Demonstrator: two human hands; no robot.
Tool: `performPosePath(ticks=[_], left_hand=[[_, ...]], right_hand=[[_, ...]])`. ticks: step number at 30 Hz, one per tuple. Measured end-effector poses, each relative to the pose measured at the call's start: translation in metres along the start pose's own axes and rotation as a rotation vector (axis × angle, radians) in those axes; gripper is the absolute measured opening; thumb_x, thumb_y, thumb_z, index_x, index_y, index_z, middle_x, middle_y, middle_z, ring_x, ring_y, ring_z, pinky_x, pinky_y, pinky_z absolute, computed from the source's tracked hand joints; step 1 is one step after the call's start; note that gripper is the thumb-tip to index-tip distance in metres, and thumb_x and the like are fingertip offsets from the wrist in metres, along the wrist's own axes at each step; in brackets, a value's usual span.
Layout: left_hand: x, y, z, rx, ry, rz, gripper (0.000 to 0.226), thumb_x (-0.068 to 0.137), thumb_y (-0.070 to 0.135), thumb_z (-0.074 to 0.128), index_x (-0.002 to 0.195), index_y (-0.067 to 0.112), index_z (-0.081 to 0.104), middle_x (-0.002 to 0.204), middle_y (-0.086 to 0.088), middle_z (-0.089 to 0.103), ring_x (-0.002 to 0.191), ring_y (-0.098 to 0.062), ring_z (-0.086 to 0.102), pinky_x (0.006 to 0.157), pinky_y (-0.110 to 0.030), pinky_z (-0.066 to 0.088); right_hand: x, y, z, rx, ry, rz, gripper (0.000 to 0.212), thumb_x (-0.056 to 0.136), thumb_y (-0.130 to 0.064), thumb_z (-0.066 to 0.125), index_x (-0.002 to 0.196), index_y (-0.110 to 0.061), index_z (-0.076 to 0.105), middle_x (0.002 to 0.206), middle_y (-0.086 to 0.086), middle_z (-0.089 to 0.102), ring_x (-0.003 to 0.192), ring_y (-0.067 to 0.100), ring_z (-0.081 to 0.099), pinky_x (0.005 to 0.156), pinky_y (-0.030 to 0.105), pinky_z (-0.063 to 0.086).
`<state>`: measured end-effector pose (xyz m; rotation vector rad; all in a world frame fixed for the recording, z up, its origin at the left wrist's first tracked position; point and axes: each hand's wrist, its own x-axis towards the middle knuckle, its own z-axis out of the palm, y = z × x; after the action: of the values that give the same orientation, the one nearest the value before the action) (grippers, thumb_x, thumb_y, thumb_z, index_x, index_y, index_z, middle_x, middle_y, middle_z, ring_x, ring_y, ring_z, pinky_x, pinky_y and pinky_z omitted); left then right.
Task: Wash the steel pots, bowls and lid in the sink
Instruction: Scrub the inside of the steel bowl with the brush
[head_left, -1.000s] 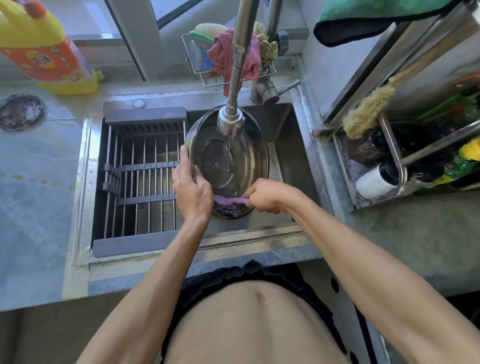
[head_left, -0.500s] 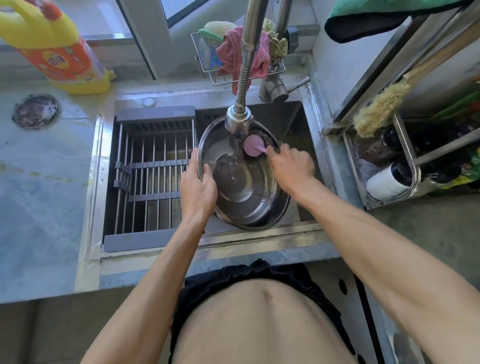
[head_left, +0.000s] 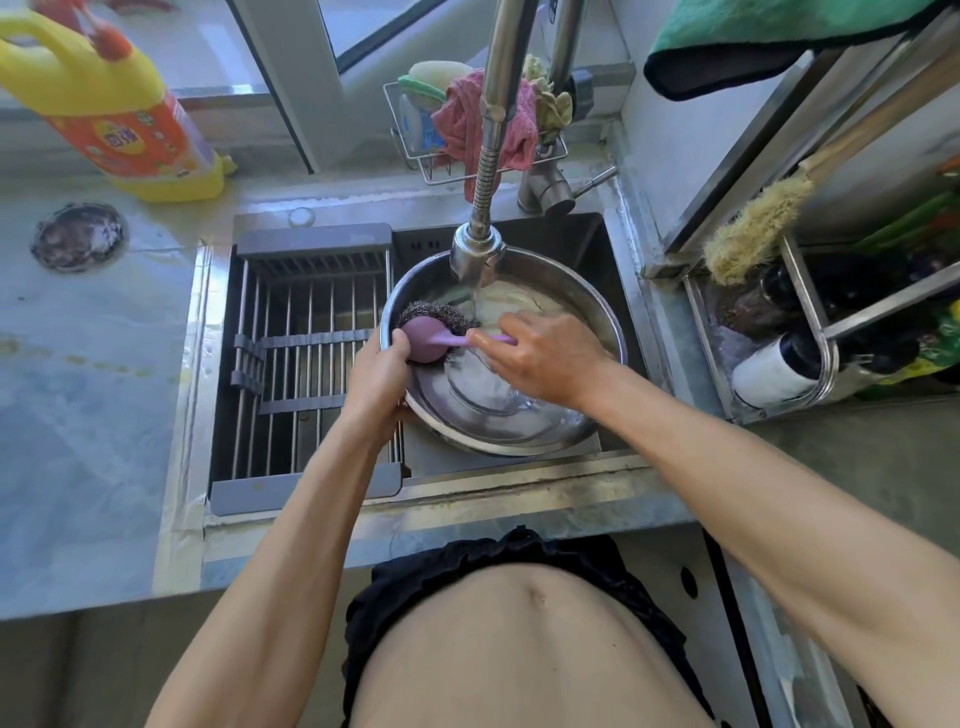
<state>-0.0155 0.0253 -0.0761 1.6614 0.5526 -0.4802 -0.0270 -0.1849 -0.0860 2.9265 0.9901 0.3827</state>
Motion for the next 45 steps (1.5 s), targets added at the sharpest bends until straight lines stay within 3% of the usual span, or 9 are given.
performPosePath(ticks=[5, 9, 16, 21, 24, 28, 33, 40, 45], left_hand=[[-0.004, 0.002, -0.003, 0.048, -0.059, -0.017, 0.025, 0.108, 0.032, 0.04, 0.116, 0.03, 0.064, 0.115, -0.015, 0.072, 0.084, -0.033, 0.073, 0.065, -0.057, 0.062], [-0.011, 0.01, -0.011, 0.115, -0.043, 0.029, 0.025, 0.109, 0.034, 0.039, 0.115, 0.03, 0.064, 0.104, -0.012, 0.073, 0.081, -0.032, 0.074, 0.059, -0.053, 0.063], [-0.006, 0.015, -0.012, 0.135, 0.218, 0.41, 0.039, 0.108, 0.029, 0.04, 0.145, 0.037, 0.051, 0.121, 0.01, 0.063, 0.113, -0.013, 0.059, 0.094, -0.032, 0.046], [0.007, 0.0, -0.001, 0.157, 0.306, 0.423, 0.051, 0.11, 0.029, 0.038, 0.161, 0.031, 0.03, 0.153, -0.004, 0.049, 0.139, -0.018, 0.046, 0.105, -0.022, 0.03], [0.009, -0.014, 0.005, 0.161, 0.306, 0.45, 0.05, 0.11, 0.028, 0.038, 0.159, 0.032, 0.035, 0.152, -0.004, 0.051, 0.14, -0.018, 0.047, 0.11, -0.025, 0.034], [0.004, -0.022, 0.001, 0.112, 0.286, 0.458, 0.049, 0.11, 0.021, 0.039, 0.159, 0.027, 0.037, 0.158, 0.003, 0.044, 0.142, -0.004, 0.037, 0.112, -0.017, 0.026], [-0.01, -0.026, 0.011, 0.118, 0.21, 0.514, 0.052, 0.11, 0.021, 0.041, 0.16, 0.031, 0.033, 0.137, 0.019, 0.044, 0.13, 0.004, 0.037, 0.11, -0.014, 0.027], [-0.004, -0.032, 0.018, -0.132, 0.209, 0.302, 0.054, 0.11, 0.03, 0.038, 0.162, 0.027, 0.021, 0.164, 0.002, 0.032, 0.149, -0.015, 0.033, 0.126, -0.04, 0.027], [-0.01, -0.035, 0.011, -0.218, 0.051, 0.116, 0.055, 0.103, 0.019, 0.058, 0.148, 0.032, 0.03, 0.138, -0.001, 0.054, 0.123, -0.025, 0.062, 0.1, -0.051, 0.055]], right_hand=[[0.007, 0.008, -0.014, -0.136, -0.075, -0.063, 0.04, 0.085, -0.007, 0.05, 0.12, -0.017, 0.068, 0.093, 0.011, 0.067, 0.067, 0.026, 0.066, 0.047, 0.031, 0.046], [0.013, 0.018, -0.02, -0.241, -0.412, 0.216, 0.041, 0.1, -0.012, 0.037, 0.141, -0.009, 0.041, 0.124, 0.016, 0.053, 0.087, 0.039, 0.069, 0.057, 0.04, 0.051], [0.012, 0.005, -0.023, 0.194, -0.631, 0.807, 0.031, 0.098, -0.017, 0.044, 0.124, -0.005, 0.057, 0.117, 0.017, 0.061, 0.105, 0.037, 0.063, 0.079, 0.04, 0.049], [0.014, -0.022, -0.029, 0.811, -0.884, 1.005, 0.034, 0.099, -0.017, 0.044, 0.108, 0.009, 0.064, 0.069, 0.013, 0.056, 0.045, 0.019, 0.045, 0.04, 0.022, 0.032], [0.013, -0.037, -0.033, 1.004, -0.896, 0.998, 0.034, 0.099, -0.015, 0.043, 0.117, 0.005, 0.064, 0.065, 0.009, 0.052, 0.043, 0.015, 0.036, 0.039, 0.019, 0.024], [0.013, -0.032, -0.037, 0.678, -1.063, 0.805, 0.036, 0.101, -0.016, 0.04, 0.113, 0.009, 0.063, 0.082, 0.028, 0.064, 0.058, 0.028, 0.055, 0.043, 0.024, 0.037], [0.001, -0.015, -0.022, 0.182, -0.851, 0.917, 0.035, 0.095, -0.014, 0.052, 0.128, -0.011, 0.058, 0.125, 0.012, 0.061, 0.114, 0.032, 0.061, 0.078, 0.034, 0.045], [-0.033, -0.032, -0.003, 0.747, -0.324, 1.51, 0.027, 0.089, -0.032, 0.064, 0.099, -0.01, 0.052, 0.086, 0.006, 0.055, 0.077, 0.029, 0.057, 0.06, 0.03, 0.039], [-0.042, -0.032, 0.019, 1.194, -0.176, 1.77, 0.014, 0.083, -0.003, 0.064, 0.08, -0.007, 0.051, 0.059, 0.007, 0.049, 0.043, 0.014, 0.04, 0.038, 0.021, 0.027]])
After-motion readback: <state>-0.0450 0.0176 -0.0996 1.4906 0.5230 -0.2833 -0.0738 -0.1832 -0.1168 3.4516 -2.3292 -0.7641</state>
